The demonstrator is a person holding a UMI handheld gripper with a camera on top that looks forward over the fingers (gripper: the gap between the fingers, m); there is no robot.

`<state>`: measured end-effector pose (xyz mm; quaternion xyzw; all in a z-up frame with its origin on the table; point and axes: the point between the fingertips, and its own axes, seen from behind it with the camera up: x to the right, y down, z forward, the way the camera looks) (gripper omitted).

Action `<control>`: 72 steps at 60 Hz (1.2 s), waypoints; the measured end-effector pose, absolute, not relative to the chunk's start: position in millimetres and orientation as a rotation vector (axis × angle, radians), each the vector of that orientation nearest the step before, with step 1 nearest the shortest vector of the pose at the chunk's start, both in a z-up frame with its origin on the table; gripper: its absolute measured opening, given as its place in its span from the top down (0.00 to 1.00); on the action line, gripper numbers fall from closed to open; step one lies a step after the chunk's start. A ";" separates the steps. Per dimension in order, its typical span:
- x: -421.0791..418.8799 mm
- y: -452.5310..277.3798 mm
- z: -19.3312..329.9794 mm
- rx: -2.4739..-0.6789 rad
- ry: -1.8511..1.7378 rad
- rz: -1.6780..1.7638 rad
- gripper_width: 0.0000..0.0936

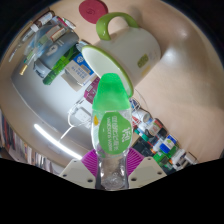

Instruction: Pour water

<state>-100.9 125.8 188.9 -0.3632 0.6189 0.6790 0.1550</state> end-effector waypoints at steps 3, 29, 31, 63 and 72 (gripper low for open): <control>-99.8 124.6 188.1 -1.051 1.785 1.938 0.66; -47.6 118.9 276.0 -1.616 0.691 1.086 0.66; -35.5 120.6 307.4 -1.596 0.587 0.942 0.65; 182.8 127.3 167.3 -1.686 0.082 -0.071 0.62; 184.7 126.7 107.4 -1.760 0.060 -0.085 0.61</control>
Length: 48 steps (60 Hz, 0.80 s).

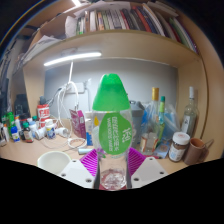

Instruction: Pour water

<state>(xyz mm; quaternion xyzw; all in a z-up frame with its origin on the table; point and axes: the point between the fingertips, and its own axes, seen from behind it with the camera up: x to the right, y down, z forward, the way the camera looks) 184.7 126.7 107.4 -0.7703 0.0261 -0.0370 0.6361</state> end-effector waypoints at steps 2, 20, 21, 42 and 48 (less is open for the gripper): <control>184.7 126.9 98.4 -1.771 0.062 -0.072 0.61; 177.4 122.8 74.5 -1.753 0.070 -0.001 0.53; 177.0 123.3 73.6 -1.754 0.069 -0.001 0.53; 169.6 81.0 58.8 -1.958 0.019 -0.034 0.10; 165.9 45.8 72.0 -1.964 0.040 -0.046 0.10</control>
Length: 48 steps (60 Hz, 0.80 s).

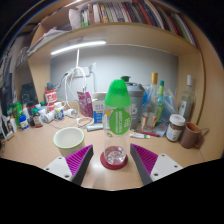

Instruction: Pour water

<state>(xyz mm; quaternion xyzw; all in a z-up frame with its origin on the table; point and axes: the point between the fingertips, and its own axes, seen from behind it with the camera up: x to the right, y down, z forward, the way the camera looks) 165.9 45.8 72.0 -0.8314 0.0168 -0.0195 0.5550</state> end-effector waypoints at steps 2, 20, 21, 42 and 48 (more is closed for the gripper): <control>165.7 32.0 77.3 -1.969 0.046 -0.058 0.10; 138.0 -109.0 150.0 -1.996 0.155 -0.064 0.11; 134.2 -116.8 153.6 -1.999 0.155 -0.059 0.11; 74.7 -249.7 247.8 -1.950 0.153 -0.035 0.11; 62.8 -278.9 266.8 -1.940 0.142 -0.018 0.11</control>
